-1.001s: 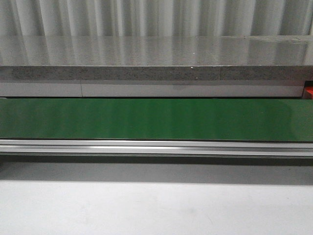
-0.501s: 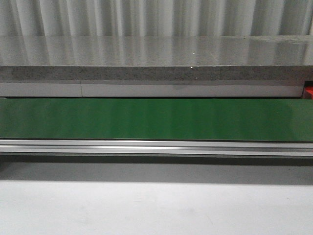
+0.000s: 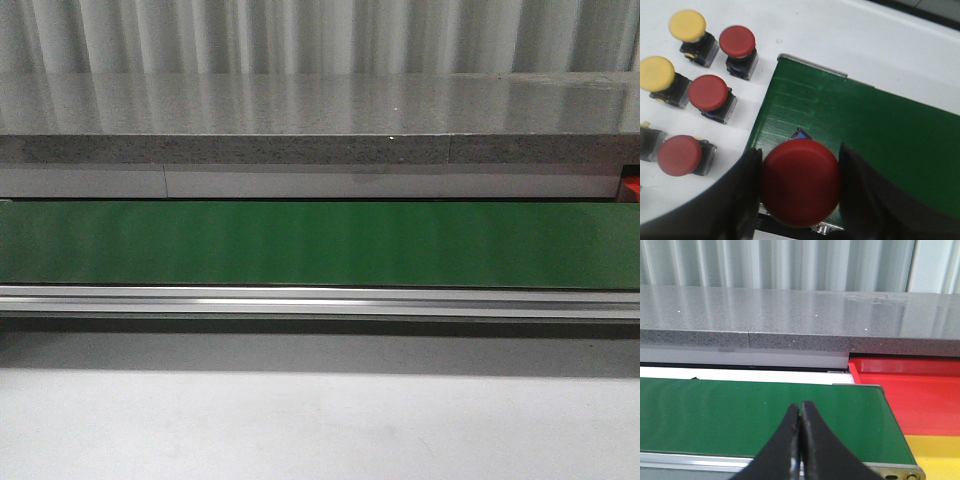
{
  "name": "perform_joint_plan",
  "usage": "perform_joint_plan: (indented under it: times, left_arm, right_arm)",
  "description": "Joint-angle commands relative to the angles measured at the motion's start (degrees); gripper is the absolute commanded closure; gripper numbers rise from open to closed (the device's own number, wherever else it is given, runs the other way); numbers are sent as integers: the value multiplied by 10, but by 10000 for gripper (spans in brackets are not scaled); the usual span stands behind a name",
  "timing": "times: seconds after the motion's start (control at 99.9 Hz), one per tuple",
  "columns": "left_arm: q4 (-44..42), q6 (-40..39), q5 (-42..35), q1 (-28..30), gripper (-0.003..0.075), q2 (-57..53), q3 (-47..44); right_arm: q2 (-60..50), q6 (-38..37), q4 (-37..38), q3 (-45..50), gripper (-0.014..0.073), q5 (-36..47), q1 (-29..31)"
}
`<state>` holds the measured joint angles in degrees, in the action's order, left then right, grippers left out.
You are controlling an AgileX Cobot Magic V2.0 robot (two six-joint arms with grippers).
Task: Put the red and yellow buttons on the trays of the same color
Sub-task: 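Lower the left gripper and grasp a red-capped button, then carry the red button onto the green belt and open the left gripper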
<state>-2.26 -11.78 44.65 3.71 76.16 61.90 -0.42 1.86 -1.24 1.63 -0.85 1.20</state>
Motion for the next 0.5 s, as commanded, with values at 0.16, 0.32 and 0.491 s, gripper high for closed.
perform_joint_plan:
  times: [0.16,0.32,0.491]
  left_arm:
    - [13,0,-40,-8,741,55,20]
    - [13,0,-42,-8,741,71,20]
    - [13,14,-48,-8,732,70,20]
  right_arm:
    - [-11,0,6,-12,652,47,4]
    - [-11,0,6,-12,652,47,4]
    - [-11,0,6,-12,652,47,4]
